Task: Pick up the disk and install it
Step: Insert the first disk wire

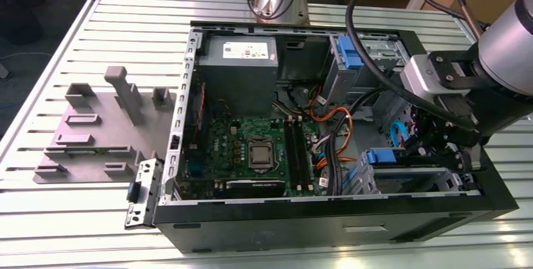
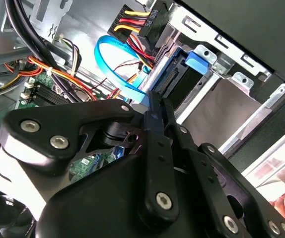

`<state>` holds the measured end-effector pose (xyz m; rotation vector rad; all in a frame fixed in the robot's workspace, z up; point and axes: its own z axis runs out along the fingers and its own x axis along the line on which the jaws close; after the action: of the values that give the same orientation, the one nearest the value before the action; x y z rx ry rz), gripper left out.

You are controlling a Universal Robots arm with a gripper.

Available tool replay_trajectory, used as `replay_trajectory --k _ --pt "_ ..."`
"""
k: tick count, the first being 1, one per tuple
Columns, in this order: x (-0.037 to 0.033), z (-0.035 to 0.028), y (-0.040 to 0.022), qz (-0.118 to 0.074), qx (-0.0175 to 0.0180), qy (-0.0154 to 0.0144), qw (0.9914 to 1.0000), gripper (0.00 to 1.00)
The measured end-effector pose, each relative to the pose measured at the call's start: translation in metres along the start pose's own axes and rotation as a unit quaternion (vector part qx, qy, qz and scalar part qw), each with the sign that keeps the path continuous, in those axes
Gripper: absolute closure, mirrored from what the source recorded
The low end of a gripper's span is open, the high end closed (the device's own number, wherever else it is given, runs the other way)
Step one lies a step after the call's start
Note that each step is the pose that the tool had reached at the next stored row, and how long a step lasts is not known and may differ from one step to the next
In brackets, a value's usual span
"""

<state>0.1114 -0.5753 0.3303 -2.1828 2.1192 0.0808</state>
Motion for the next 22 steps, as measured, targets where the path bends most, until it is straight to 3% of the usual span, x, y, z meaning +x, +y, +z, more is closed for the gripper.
replay_trajectory --k 10,12,13,18,22 --pt "0.0 0.0005 0.0 0.0 0.0 -0.0002 1.0 0.84" --pt "0.0 0.0005 0.0 0.0 0.0 -0.0002 1.0 0.83" --pt "0.0001 0.0005 0.0001 0.0 0.0 -0.0002 1.0 0.76" --pt "0.0001 0.0003 0.0 0.0 0.0 0.0 1.0 0.76" --pt "-0.0005 -0.0042 -0.0001 0.0 0.0 0.0 1.0 0.76"
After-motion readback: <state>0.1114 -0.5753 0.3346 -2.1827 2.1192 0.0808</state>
